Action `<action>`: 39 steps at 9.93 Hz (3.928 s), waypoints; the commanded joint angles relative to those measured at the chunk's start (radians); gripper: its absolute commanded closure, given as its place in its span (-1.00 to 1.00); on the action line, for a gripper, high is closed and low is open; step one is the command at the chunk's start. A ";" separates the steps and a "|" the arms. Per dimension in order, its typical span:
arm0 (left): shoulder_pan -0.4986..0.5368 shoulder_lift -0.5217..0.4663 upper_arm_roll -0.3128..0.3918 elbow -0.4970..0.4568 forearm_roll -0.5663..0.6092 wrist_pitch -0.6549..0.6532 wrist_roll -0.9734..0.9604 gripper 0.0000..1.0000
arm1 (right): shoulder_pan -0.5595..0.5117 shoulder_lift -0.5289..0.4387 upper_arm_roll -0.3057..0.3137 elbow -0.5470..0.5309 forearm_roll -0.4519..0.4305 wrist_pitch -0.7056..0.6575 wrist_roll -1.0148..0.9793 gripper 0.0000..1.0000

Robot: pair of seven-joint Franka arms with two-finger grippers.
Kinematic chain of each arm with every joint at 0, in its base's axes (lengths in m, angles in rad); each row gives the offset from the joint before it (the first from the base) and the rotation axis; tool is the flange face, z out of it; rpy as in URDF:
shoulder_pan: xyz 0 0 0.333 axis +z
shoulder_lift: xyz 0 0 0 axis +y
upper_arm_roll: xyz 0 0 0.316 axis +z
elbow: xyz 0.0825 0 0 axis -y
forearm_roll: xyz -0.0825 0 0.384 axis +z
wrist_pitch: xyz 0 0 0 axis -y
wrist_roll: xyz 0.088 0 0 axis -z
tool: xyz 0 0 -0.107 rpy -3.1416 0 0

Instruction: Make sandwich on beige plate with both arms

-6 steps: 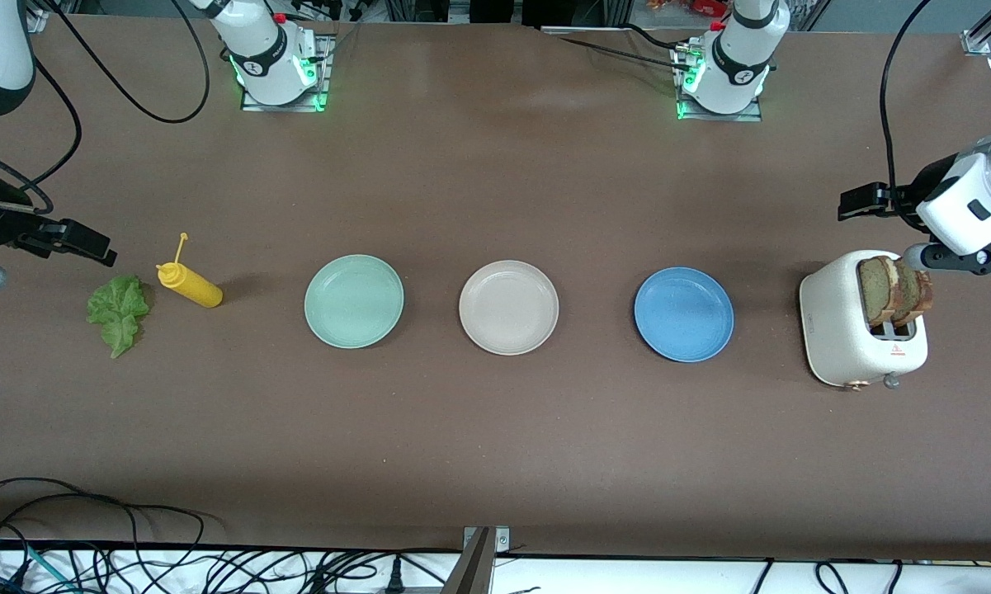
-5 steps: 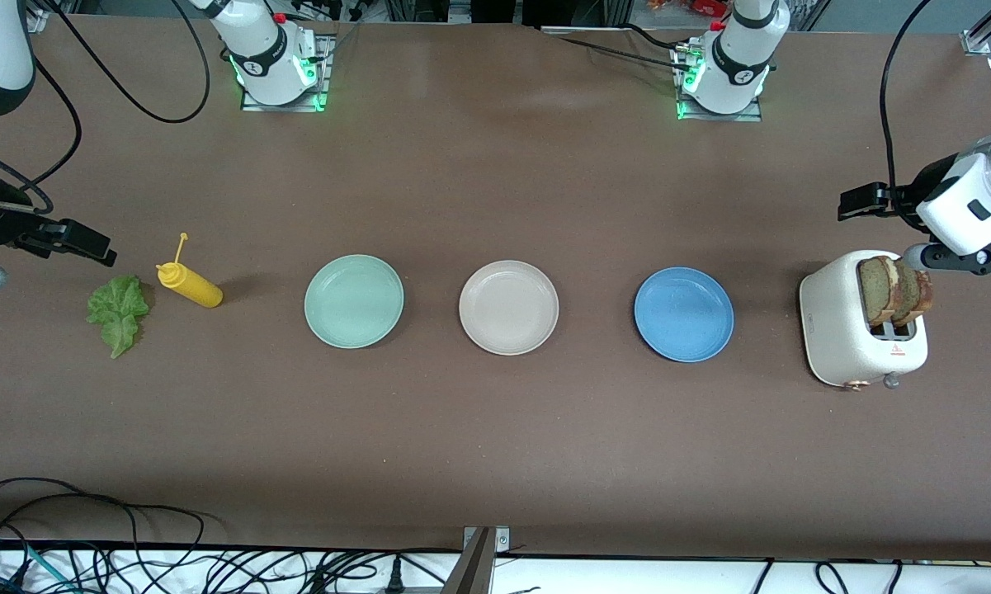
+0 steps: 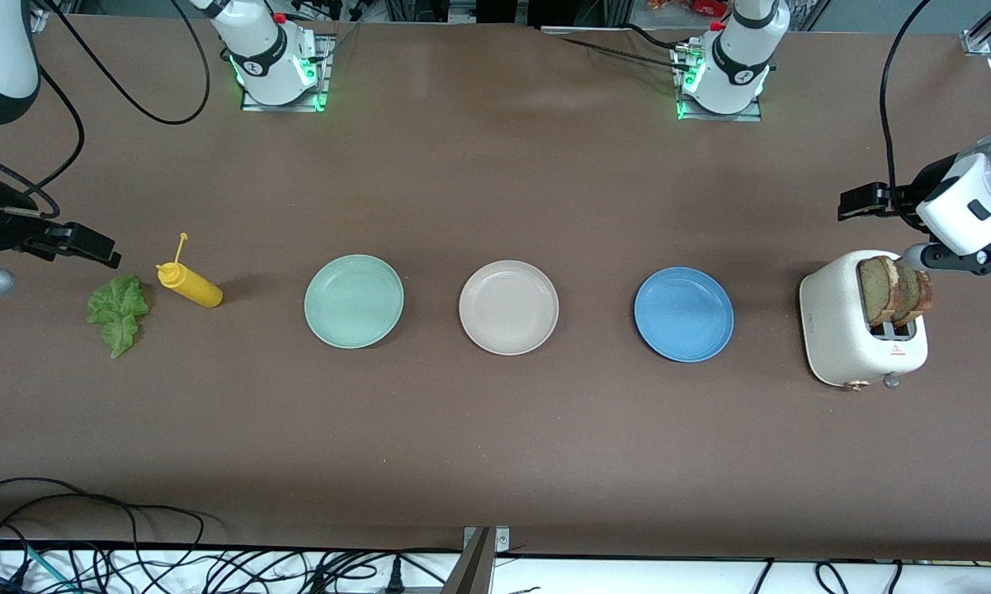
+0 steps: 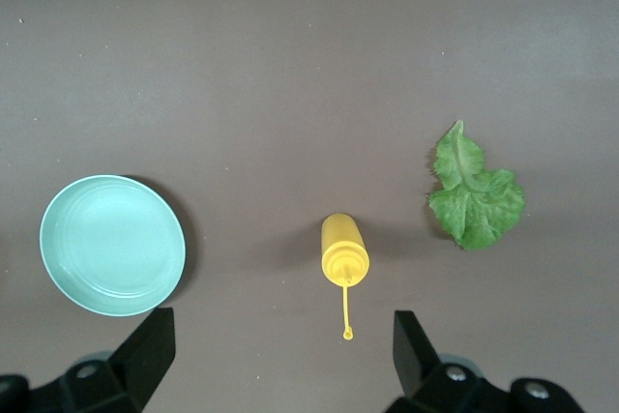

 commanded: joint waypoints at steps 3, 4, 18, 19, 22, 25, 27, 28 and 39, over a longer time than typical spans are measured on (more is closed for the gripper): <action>-0.001 0.010 -0.005 0.023 0.023 -0.007 0.023 -1.00 | -0.013 0.009 0.008 0.024 0.012 -0.012 0.000 -1.00; -0.001 0.012 -0.005 0.023 0.023 -0.007 0.023 -1.00 | -0.013 0.009 0.008 0.024 0.012 -0.012 0.000 -1.00; -0.001 0.012 -0.005 0.023 0.023 -0.007 0.023 -1.00 | -0.013 0.007 -0.001 0.027 0.000 -0.014 -0.009 -1.00; -0.001 0.012 -0.005 0.023 0.023 -0.007 0.024 -1.00 | -0.013 0.007 -0.001 0.026 0.000 -0.014 -0.007 -1.00; -0.001 0.012 -0.005 0.023 0.023 -0.007 0.023 -1.00 | -0.013 0.009 -0.001 0.024 0.000 -0.014 -0.009 -1.00; -0.001 0.012 -0.005 0.023 0.023 -0.007 0.023 -1.00 | -0.013 0.009 -0.001 0.023 0.000 -0.043 -0.004 -1.00; -0.003 0.016 -0.005 0.023 0.023 -0.007 0.023 -1.00 | -0.013 0.010 -0.001 0.023 0.000 -0.044 -0.003 -1.00; -0.003 0.016 -0.007 0.023 0.023 -0.007 0.023 -1.00 | -0.013 0.009 -0.001 0.023 0.000 -0.044 -0.003 -1.00; -0.001 0.027 -0.005 0.023 0.026 -0.007 0.024 -1.00 | -0.143 0.041 -0.004 0.015 -0.007 -0.057 -0.171 -1.00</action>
